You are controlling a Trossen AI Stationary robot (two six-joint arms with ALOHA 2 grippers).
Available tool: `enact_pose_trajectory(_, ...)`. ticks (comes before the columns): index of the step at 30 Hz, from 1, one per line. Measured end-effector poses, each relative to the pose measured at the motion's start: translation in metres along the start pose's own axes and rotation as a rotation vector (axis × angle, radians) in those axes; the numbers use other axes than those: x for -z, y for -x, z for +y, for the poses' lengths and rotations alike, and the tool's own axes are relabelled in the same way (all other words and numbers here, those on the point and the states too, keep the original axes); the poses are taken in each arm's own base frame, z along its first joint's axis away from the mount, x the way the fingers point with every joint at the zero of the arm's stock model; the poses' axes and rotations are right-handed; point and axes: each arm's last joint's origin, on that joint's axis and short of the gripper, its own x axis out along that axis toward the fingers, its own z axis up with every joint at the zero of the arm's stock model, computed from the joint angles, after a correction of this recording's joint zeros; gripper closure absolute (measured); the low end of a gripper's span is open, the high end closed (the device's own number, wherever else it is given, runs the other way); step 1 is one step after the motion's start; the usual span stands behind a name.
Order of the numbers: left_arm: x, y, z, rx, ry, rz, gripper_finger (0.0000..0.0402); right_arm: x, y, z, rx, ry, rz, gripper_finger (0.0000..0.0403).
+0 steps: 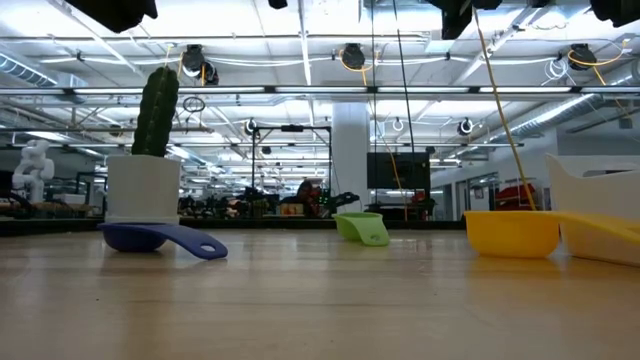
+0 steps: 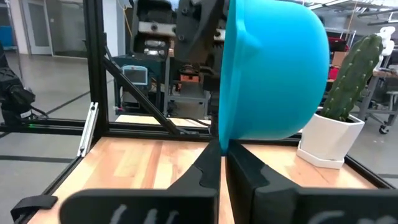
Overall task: Nest measuring cups in basket
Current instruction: Stack the light blue measuring cup on top of the red measuring cup into the white bin
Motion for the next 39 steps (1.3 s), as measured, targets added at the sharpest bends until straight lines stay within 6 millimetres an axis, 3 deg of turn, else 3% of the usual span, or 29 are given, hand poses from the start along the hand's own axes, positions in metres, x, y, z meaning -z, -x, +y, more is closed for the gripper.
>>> enact_pose_trajectory(5, -0.001, -0.003, -0.001, 0.01, -0.031, 0.01, 0.0305, 0.003, -0.003, -0.003, 0.014, -0.014, 0.009, 0.0403)
enact_pose_trajectory(11, 0.002, -0.003, 0.001, 0.022, -0.033, 0.042, 0.0388, 0.003, -0.003, -0.002, 0.014, -0.011, 0.007, 0.0403)
enact_pose_trajectory(15, 0.003, -0.003, 0.003, 0.016, -0.003, 0.048, 0.0388, 0.004, -0.003, -0.003, 0.023, -0.026, 0.013, 0.0397)
enact_pose_trajectory(23, -0.007, 0.001, 0.007, 0.037, 0.072, 0.119, 0.0395, -0.006, 0.016, -0.007, 0.095, -0.164, 0.127, 0.0308)
enact_pose_trajectory(29, -0.006, 0.004, 0.018, -0.01, 0.191, 0.204, 0.0395, -0.027, 0.03, -0.015, 0.182, -0.319, 0.317, 0.0251)
enact_pose_trajectory(34, 0.011, 0.002, 0.018, -0.021, 0.252, 0.248, 0.0396, -0.06, 0.027, -0.012, 0.192, -0.275, 0.271, 0.0243)
enact_pose_trajectory(39, 0.014, -0.003, 0.017, -0.02, 0.281, 0.191, 0.0397, -0.091, 0.022, -0.01, 0.103, -0.243, 0.225, 0.0245)
